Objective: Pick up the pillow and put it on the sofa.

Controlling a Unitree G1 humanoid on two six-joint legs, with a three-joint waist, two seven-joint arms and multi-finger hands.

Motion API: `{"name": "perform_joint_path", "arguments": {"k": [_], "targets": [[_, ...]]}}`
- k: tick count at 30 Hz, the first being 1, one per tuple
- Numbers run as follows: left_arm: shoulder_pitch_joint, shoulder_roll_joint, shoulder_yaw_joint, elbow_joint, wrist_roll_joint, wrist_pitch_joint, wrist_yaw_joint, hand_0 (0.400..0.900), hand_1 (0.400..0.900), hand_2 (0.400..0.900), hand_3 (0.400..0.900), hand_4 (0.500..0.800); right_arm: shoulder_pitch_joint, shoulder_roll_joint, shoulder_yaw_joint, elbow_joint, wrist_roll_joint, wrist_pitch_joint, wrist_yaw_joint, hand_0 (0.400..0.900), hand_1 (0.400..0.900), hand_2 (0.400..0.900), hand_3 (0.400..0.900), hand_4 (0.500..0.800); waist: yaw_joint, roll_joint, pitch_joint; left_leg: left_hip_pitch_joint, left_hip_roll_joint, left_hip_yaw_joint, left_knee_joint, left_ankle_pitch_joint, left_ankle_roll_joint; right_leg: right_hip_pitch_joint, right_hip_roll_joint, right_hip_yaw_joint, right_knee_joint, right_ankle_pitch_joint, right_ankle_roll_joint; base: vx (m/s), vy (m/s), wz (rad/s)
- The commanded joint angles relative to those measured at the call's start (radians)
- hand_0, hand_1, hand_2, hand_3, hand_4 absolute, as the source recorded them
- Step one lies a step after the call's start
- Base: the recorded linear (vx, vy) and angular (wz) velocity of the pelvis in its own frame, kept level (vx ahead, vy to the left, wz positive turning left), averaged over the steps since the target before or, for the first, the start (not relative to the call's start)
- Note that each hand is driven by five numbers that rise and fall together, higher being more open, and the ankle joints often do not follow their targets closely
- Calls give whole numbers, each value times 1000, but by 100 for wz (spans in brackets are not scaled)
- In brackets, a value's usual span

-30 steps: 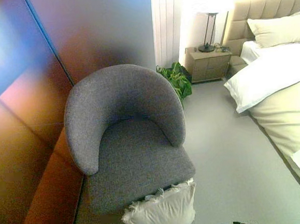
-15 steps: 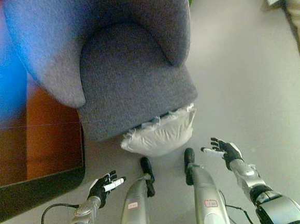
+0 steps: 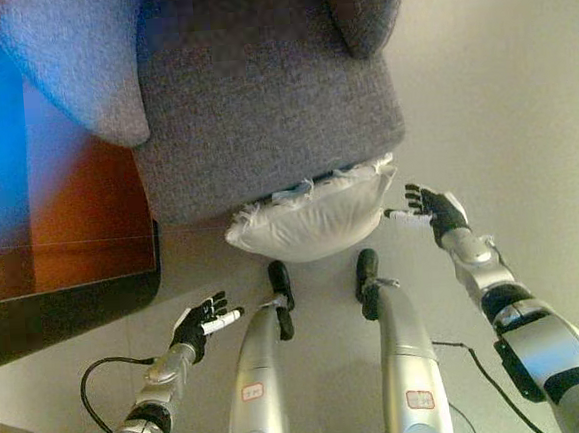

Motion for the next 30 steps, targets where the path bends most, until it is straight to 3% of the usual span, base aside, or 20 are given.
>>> {"name": "perform_joint_path", "arguments": {"k": [1, 2, 8, 13, 14, 15, 17, 18, 24, 30], "targets": [[50, 69, -9, -41, -66, -38, 43, 900, 900, 900, 900, 800, -15, -78, 20, -57, 39, -37, -3, 900, 900, 900, 900, 800, 3, 22, 6, -90, -23, 45, 199, -148, 53, -19, 13, 57, -45, 12, 41, 79, -45, 14], [62, 70, -5, -50, -70, -49, 48, 900, 900, 900, 900, 800, -25, -86, 29, -71, 29, -38, -8, 900, 900, 900, 900, 800, 10, 28, 6, -110, -28, 32, 243, -194, 49, -41, 18, 67, 12, -34, 48, 82, -40, 12], [93, 86, 1, -107, -96, -57, 72, 900, 900, 900, 900, 800, -98, -124, 52, -100, 57, -13, 37, 900, 900, 900, 900, 800, 28, 58, 6, -223, -36, 24, 339, -214, 57, -166, 12, 79, 142, -64, 34, -1, -6, 17], [103, 94, 17, -103, -102, -64, 40, 900, 900, 900, 900, 800, -175, -124, 86, -77, 64, 1, 92, 900, 900, 900, 900, 800, 41, 87, 6, -270, -43, 29, 383, -221, 55, -228, 8, 90, 207, -85, 26, 0, 14, 15], [106, 93, 20, -100, -103, -68, 36, 900, 900, 900, 900, 800, -182, -123, 91, -77, 63, 2, 98, 867, 867, 867, 867, 780, 41, 90, 6, -272, -43, 30, 383, -220, 54, -230, 7, 90, 212, -87, 26, 7, 44, 6], [112, 91, 23, -96, -104, -75, 28, 900, 900, 900, 900, 800, -197, -120, 102, -77, 64, 3, 110, 780, 780, 780, 780, 728, 45, 94, 6, -273, -43, 32, 382, -218, 53, -234, 8, 90, 218, -91, 24, 4, 44, 2], [122, 90, 26, -94, -109, -86, 18, 900, 900, 900, 900, 800, -218, -122, 115, -77, 65, 8, 121, 420, 420, 420, 420, 512, 49, 98, 6, -269, -41, 34, 376, -215, 50, -234, 7, 89, 223, -95, 23, 8, 49, 2], [127, 87, 27, -94, -109, -91, 14, 900, 900, 900, 900, 800, -232, -121, 123, -73, 63, 8, 130, 400, 400, 400, 400, 500, 51, 100, 6, -267, -39, 36, 372, -212, 48, -234, 7, 88, 225, -97, 22, 12, 44, 4], [156, 81, 24, -105, -112, -120, -10, 900, 900, 900, 900, 800, -256, -129, 134, -69, 70, 23, 135, 400, 400, 400, 400, 500, 60, 107, 6, -245, -36, 42, 356, -202, 38, -218, 8, 82, 222, -98, 21, 14, 22, 4], [160, 86, 17, -120, -126, -118, -17, 900, 900, 900, 900, 800, -265, -144, 131, -66, 79, 26, 136, 400, 400, 400, 400, 500, 63, 109, 6, -224, -36, 43, 335, -196, 30, -201, 11, 77, 207, -96, 20, -2, 1, 6]]}}
